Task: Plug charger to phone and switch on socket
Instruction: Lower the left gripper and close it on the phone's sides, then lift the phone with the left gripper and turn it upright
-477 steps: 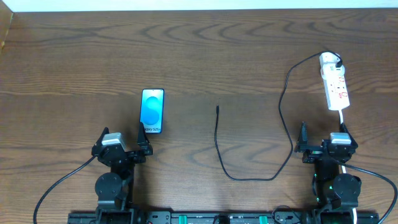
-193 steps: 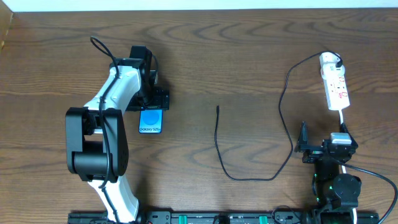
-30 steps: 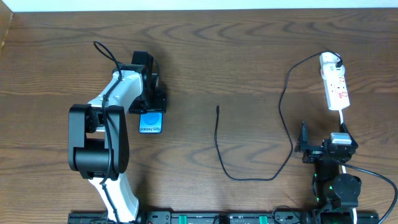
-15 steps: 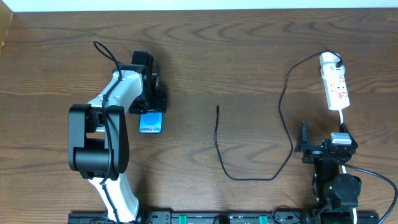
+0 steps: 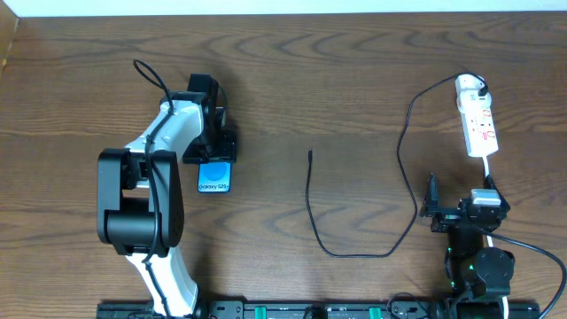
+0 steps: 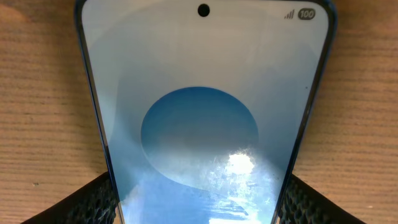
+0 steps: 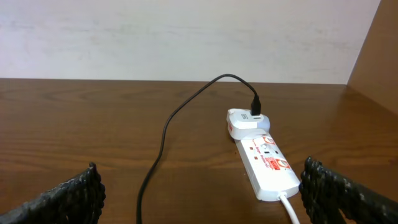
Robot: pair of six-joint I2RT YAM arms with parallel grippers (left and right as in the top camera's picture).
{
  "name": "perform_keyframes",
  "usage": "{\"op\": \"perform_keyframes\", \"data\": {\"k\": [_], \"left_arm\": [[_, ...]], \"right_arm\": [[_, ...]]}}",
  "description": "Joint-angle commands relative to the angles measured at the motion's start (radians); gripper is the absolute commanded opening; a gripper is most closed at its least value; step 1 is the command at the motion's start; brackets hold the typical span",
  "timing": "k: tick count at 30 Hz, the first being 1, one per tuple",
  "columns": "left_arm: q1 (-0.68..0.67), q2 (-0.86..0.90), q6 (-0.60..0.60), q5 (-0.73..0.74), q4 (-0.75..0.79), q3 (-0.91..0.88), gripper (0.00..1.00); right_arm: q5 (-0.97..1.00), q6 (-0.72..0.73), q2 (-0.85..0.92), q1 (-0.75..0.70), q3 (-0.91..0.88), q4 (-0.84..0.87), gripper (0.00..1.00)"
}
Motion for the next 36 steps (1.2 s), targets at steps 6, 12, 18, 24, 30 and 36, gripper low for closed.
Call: {"op": "perform_keyframes", "data": {"k": [6,12,18,24,30,36], "left_arm": [[0.005,-0.081,0.002,0.022,-0.015,-0.019,0.07],[0.005,-0.137,0.002,0.022,-0.015,-0.019,0.07],[0.005,-0.188,-0.009,0.069,-0.032,-0.019,0.08],[0.005,-0.232,-0.029,0.264,-0.036,-0.019,0.07],[0.005,-0.249,-0.153,0.484,-0.035,-0.019,0.07],[0.005,-0.248,-0.449,0.665,-0.037,-0.019,0.08]], "right_arm": [[0.012,0.006,-0.007,0.006,-0.002,-0.002,0.99],[0.012,0.006,-0.007,0.006,-0.002,-0.002,0.99],[0.012,0.006,-0.007,0.006,-0.002,-0.002,0.99],[0.012,0.006,-0.007,0.006,-0.002,-0.002,0.99],[0.012,0.006,-0.007,0.006,-0.002,-0.002,0.99],[0.012,0.006,-0.007,0.006,-0.002,-0.002,0.99]]}}
